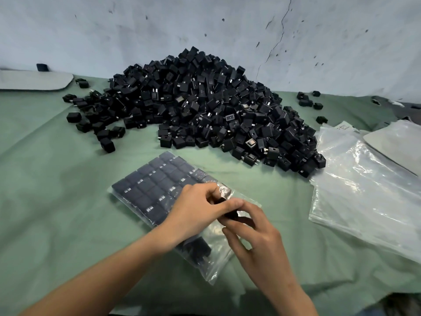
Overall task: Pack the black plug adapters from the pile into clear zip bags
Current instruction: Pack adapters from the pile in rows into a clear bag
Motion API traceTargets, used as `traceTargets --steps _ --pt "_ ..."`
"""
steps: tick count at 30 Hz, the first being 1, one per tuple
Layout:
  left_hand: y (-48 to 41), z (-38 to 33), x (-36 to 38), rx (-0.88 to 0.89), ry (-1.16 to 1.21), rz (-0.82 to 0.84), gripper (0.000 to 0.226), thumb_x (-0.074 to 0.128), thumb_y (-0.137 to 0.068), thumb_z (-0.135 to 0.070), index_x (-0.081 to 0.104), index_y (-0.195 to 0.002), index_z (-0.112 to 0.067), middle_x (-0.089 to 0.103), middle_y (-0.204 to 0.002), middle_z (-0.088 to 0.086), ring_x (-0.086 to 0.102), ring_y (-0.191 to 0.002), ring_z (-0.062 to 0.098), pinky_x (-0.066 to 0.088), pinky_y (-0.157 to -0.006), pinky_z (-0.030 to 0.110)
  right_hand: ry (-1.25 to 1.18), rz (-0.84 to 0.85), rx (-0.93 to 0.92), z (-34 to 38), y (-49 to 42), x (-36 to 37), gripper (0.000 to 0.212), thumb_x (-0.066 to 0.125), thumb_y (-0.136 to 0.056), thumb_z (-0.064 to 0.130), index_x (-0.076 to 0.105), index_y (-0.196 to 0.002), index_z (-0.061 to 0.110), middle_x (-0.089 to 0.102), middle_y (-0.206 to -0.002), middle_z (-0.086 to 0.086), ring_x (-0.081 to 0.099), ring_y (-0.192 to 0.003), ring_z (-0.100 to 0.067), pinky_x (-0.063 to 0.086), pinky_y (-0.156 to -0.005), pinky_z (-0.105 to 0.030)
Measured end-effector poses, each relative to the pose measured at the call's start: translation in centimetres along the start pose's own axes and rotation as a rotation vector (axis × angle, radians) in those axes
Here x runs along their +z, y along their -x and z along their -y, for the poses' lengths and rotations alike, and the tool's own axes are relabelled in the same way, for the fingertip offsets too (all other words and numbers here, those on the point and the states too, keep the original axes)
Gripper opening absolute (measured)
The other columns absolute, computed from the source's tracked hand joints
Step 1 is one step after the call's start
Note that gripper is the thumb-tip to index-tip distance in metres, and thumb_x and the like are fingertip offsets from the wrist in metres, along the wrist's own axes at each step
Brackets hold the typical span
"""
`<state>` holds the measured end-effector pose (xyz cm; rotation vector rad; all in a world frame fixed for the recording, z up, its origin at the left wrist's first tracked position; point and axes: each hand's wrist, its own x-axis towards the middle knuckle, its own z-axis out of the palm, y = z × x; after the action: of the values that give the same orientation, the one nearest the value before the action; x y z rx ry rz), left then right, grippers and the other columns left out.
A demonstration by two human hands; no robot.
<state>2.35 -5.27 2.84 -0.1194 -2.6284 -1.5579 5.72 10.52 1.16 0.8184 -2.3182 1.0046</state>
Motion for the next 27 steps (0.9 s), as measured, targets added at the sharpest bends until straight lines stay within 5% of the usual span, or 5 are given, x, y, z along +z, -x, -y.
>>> traceTargets --steps 5,9,13,22,27 --pt "0.7 -0.9 -0.1 0.139 -0.219 0.008 0.052 0.053 -0.068 -0.077 0.049 -0.069 -0.025 0.051 -0.061 -0.016 0.044 -0.061 0.002 0.037 -0.058 0.023 -0.167 -0.125 0.264 -1.1 0.9 -1.4 0.023 0.07 -0.083 0.01 0.075 -0.099 0.026 0.067 -0.106 0.009 0.062 -0.098 0.001 0.045 -0.084 -0.008" --pt "3.6 -0.2 1.7 0.327 -0.71 0.199 0.04 0.052 -0.077 -0.063 0.036 -0.086 -0.027 0.037 -0.108 -0.012 0.033 -0.104 0.01 0.03 -0.092 0.034 -0.48 -0.154 0.713 -2.9 2.6 -2.2 0.036 0.067 -0.082 -0.003 0.077 -0.079 0.031 0.074 -0.092 0.004 0.069 -0.088 -0.007 0.052 -0.077 -0.014" --pt "4.3 0.4 2.7 0.286 -0.892 0.244 0.031 0.046 -0.088 -0.039 0.055 -0.11 -0.019 0.018 -0.154 -0.001 0.004 -0.145 0.019 0.004 -0.111 0.044 -0.541 -0.062 0.762 -2.8 3.5 -2.1 0.041 0.065 -0.083 -0.006 0.078 -0.069 0.031 0.075 -0.082 0.006 0.068 -0.076 -0.001 0.05 -0.069 -0.01" --pt "4.7 0.1 2.4 0.263 -0.818 0.178 0.029 0.037 -0.093 -0.039 0.058 -0.106 -0.024 0.028 -0.151 -0.007 0.015 -0.141 0.011 -0.014 -0.112 0.039 -0.603 -0.042 0.717 -1.0 3.7 1.4 0.035 0.063 -0.081 -0.014 0.074 -0.078 0.02 0.06 -0.097 -0.01 0.067 -0.072 -0.002 0.051 -0.065 -0.012" --pt "4.4 0.8 1.4 0.263 -0.589 0.199 0.048 0.028 -0.095 -0.056 0.063 -0.105 -0.025 0.044 -0.142 -0.012 0.034 -0.133 0.006 0.011 -0.117 0.038 -0.529 -0.028 0.643 -1.0 4.1 2.6 0.044 0.069 -0.076 -0.013 0.074 -0.071 0.03 0.06 -0.093 -0.001 0.067 -0.075 -0.01 0.051 -0.066 -0.014"
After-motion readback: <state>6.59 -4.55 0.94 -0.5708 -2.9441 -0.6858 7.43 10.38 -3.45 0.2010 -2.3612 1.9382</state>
